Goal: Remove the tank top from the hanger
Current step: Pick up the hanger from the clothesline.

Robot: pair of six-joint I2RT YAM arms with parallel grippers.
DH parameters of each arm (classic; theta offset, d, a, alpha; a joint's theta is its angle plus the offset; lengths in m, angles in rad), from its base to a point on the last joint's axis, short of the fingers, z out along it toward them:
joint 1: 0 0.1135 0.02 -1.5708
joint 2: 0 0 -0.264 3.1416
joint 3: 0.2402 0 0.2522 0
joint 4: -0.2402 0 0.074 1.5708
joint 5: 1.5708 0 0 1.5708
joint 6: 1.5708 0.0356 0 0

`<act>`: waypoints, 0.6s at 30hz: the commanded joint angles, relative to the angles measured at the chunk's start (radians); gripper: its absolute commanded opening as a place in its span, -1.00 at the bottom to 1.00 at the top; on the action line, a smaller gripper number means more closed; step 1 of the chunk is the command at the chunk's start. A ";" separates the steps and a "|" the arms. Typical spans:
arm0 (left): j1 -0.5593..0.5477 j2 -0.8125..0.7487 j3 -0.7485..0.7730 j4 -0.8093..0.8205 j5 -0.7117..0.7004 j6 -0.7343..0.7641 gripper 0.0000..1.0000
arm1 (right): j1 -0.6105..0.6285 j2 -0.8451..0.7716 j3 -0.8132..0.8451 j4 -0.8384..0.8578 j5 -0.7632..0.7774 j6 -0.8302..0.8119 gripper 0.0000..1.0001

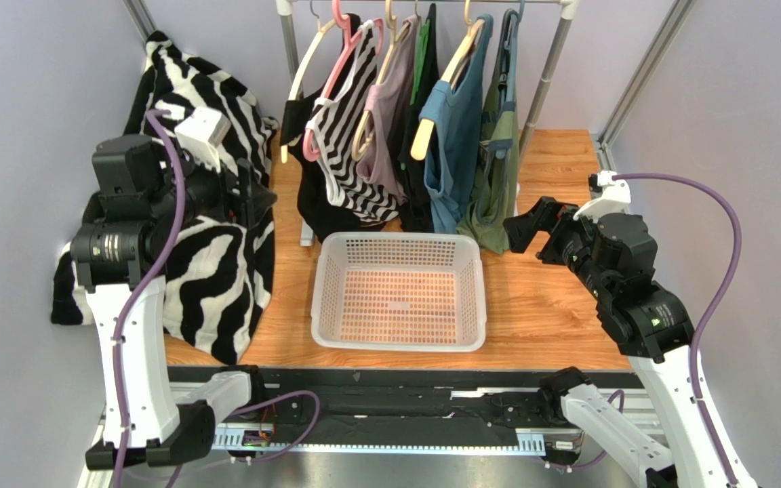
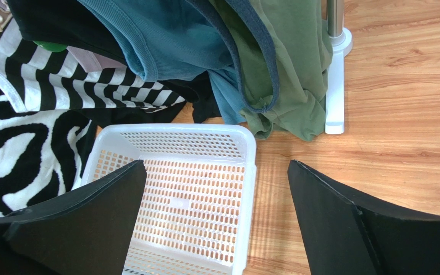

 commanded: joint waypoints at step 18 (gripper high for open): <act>-0.118 0.554 0.742 0.161 0.055 -0.187 0.96 | 0.160 0.098 0.025 0.081 0.250 -0.113 0.99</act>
